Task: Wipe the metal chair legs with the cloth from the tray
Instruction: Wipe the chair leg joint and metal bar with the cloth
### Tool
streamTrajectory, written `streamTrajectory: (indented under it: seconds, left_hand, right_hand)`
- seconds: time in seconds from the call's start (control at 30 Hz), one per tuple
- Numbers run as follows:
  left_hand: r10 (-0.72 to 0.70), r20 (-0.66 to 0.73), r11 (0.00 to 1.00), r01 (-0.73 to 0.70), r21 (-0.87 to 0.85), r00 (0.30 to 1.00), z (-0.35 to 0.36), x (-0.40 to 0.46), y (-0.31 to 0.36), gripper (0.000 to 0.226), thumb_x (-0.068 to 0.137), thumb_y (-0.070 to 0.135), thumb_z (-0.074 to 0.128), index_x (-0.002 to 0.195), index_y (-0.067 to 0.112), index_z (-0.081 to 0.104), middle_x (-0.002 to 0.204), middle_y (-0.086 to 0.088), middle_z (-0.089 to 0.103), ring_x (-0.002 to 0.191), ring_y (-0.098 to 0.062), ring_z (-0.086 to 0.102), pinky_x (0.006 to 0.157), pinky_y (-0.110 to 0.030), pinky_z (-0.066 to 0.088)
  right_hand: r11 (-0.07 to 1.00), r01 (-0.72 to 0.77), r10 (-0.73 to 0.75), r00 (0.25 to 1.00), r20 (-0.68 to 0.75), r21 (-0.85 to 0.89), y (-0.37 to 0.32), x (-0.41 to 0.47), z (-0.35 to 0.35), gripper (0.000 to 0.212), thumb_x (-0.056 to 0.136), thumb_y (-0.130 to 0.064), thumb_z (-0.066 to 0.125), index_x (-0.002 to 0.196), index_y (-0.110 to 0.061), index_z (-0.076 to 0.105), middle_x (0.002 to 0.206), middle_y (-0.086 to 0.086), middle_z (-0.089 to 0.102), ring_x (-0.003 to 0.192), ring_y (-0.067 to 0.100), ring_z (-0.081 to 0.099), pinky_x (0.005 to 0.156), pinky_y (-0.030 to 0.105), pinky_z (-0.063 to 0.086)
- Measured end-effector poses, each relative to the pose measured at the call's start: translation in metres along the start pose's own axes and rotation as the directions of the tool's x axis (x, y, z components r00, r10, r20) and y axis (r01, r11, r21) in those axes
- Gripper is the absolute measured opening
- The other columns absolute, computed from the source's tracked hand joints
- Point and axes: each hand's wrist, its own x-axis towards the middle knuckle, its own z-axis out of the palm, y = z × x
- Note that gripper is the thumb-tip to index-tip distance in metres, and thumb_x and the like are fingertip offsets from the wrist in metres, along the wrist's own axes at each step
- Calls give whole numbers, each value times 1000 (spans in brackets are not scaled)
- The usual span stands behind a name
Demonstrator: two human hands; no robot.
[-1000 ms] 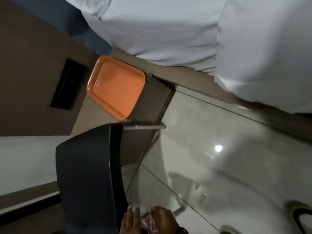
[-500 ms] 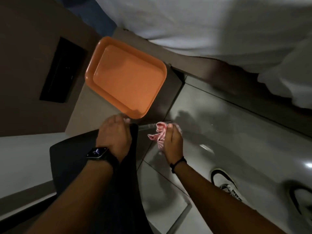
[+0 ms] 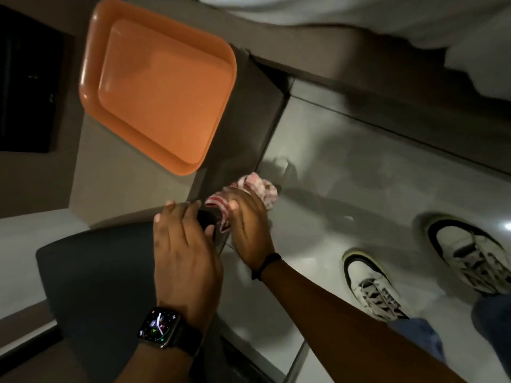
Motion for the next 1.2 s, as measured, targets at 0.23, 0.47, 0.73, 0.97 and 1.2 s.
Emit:
streamTrajectory:
  seconds: [0.23,0.47,0.73,0.97,1.2]
  left_hand:
    - [-15,-53,999,17,47,998,10,-2,0,51,106,26,41,150,1,39,155,-21,40,157,-38,23,132,-46,7]
    - [-31,-58,997,35,64,998,9,-3,4,53,105,22,41,151,-3,38,155,-25,42,156,-40,24,131,-51,12]
    - [-52,-36,998,53,28,998,5,-1,7,54,104,23,38,152,-2,38,156,-23,42,156,-38,25,131,-52,13]
    - [-15,-85,999,17,27,996,14,-1,0,53,105,25,37,152,0,38,154,-20,42,156,-36,26,132,-44,5]
    - [-42,-38,999,43,28,998,7,0,6,54,105,26,36,151,-3,39,155,-25,44,155,-39,27,131,-51,11]
  right_hand:
    - [982,-144,148,989,-24,119,49,21,18,80,113,-67,25,147,-9,68,162,11,58,158,-12,30,138,10,7]
    - [957,-260,280,946,-163,130,24,29,11,39,116,-20,45,110,3,75,126,25,74,132,28,62,136,33,35]
    - [992,118,-115,992,-53,38,-11,-8,14,41,120,-32,33,143,-37,66,160,-22,53,157,8,45,141,47,23]
    - [906,-384,408,904,129,-181,70,63,-16,43,121,-14,42,161,-6,53,176,13,44,171,31,30,143,35,10]
    - [934,-149,183,980,-76,325,-26,-40,22,48,119,-45,36,151,-22,63,167,4,55,162,30,46,143,49,24]
